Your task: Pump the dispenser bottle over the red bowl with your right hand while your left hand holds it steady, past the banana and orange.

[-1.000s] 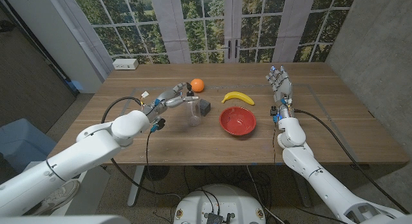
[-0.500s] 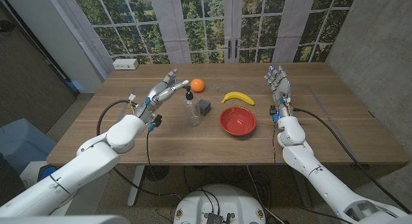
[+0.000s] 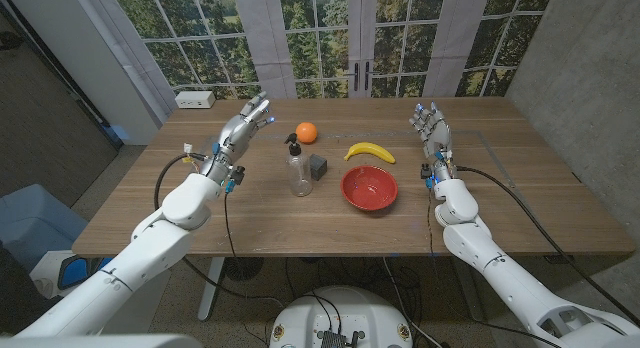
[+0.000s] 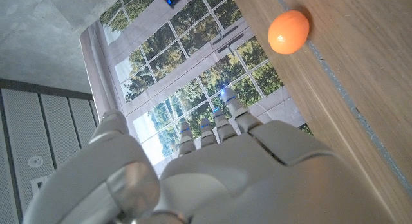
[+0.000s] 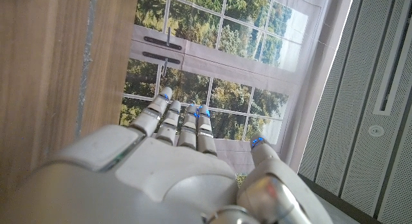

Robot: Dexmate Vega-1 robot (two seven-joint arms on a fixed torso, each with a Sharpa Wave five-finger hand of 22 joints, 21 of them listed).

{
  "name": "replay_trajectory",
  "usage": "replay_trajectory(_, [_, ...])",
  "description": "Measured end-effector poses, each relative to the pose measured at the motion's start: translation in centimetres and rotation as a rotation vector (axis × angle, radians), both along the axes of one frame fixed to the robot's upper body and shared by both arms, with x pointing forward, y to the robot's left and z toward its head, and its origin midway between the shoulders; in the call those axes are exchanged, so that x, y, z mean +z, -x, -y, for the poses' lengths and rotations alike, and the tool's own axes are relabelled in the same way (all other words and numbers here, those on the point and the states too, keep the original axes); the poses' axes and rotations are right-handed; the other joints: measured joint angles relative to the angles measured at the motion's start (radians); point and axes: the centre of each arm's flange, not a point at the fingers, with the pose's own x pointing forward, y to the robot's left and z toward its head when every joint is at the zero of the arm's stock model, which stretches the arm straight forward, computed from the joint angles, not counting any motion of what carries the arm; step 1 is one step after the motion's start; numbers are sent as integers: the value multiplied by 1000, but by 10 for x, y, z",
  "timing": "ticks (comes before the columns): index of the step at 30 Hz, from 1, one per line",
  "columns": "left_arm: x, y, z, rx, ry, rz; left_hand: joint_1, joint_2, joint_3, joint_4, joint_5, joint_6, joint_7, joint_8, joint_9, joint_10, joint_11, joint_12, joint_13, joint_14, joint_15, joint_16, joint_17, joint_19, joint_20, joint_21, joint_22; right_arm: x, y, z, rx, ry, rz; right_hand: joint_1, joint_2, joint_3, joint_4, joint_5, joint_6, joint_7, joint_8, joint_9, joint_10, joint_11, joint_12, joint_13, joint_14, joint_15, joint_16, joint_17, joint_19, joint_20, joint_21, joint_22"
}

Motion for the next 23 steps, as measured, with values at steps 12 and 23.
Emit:
replay_trajectory(12, [4,-20,-8,-109,82,10,-82,57,176,161,63,81,89,-35,-1,76,-12,-22,-5,47,0,-7,0,23,-9,-23,1,-6,1,3,6,5,-12,-29,-6,-11,-3,0,4,4,0,0,0,0,0,0,0,0,0,-1,10,-22,0,-1])
replay_trajectory(23, [-2,-43,-24,-143,160,-12,-84,55,328,193,86,44,85,-55,-1,49,-14,-52,-5,26,2,-27,0,12,-5,-56,-6,-9,15,5,-39,8,-11,-20,-20,-19,-17,0,4,4,0,0,0,0,-4,0,-13,-13,-8,-7,-2,-34,0,-2])
